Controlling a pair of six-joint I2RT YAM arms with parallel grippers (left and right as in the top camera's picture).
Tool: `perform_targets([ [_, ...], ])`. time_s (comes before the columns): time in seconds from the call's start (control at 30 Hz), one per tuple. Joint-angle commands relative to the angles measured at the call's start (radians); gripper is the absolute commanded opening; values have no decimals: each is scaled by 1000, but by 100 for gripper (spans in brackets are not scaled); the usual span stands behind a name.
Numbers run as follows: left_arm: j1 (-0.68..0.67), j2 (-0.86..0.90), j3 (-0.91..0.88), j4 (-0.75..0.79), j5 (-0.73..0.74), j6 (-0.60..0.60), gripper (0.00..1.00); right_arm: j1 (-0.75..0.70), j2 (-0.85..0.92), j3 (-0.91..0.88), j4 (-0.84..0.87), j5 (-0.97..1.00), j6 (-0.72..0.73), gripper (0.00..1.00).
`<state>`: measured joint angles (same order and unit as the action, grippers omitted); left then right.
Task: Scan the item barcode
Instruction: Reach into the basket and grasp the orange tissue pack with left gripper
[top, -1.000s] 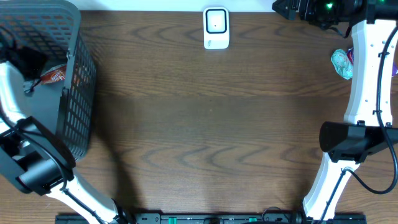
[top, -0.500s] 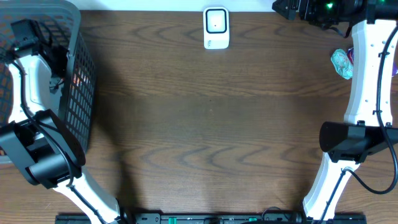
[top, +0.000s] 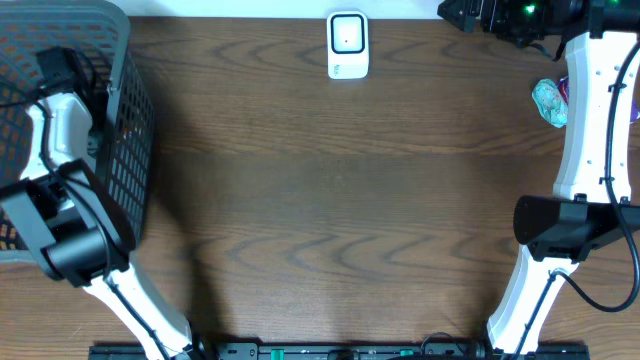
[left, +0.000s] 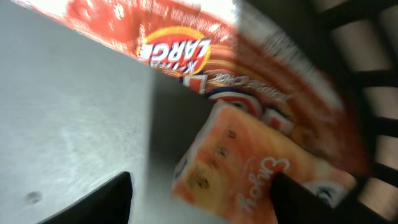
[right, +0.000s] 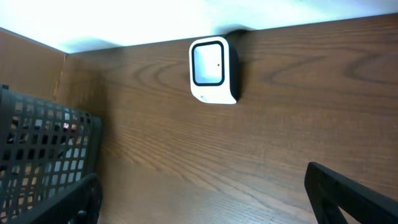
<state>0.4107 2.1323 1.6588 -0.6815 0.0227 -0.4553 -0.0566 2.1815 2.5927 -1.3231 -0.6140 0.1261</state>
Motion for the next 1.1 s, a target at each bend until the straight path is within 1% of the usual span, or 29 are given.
perform_targets([
  [0.0, 3, 51, -15, 5, -16, 42, 50, 2, 2, 8, -2, -16, 8, 99],
  [0.07, 3, 52, -15, 8, -16, 44, 34, 2, 2, 8, -2, -16, 8, 99],
  [0.1, 3, 49, -14, 12, -16, 44, 28, 2, 2, 8, -2, -16, 8, 99],
  [0.17, 4, 45, -6, 15, -16, 44, 12, 2, 2, 8, -2, -16, 8, 99],
  [0.2, 5, 43, -1, 13, -16, 44, 8, 2, 2, 8, -2, -16, 8, 99],
  [0.33, 7, 9, 18, -6, -15, 43, 7, 2, 2, 8, -2, -16, 8, 99],
  [0.47, 22, -84, 18, -15, -8, -11, 7, 2, 2, 8, -2, -16, 8, 99],
  [0.57, 42, -198, 18, -17, -8, -71, 7, 2, 2, 8, -2, -16, 8, 99],
  [0.73, 74, -421, 17, -14, -8, -119, 7, 2, 2, 8, -2, -16, 8, 99],
  [0.77, 80, -474, 18, -13, -8, -130, 7, 2, 2, 8, -2, -16, 8, 99],
  [0.8, 83, -565, 17, -16, 3, -130, 7, 2, 2, 8, -2, -16, 8, 99],
  [0.87, 82, -659, 17, -21, 64, -130, 7, 2, 2, 8, -2, -16, 8, 99],
  [1.0, 65, -802, 17, -24, 307, -131, 7, 2, 2, 8, -2, -16, 8, 99],
  [1.07, 26, -859, 17, -25, 404, -147, 7, 2, 2, 8, -2, -16, 8, 99],
])
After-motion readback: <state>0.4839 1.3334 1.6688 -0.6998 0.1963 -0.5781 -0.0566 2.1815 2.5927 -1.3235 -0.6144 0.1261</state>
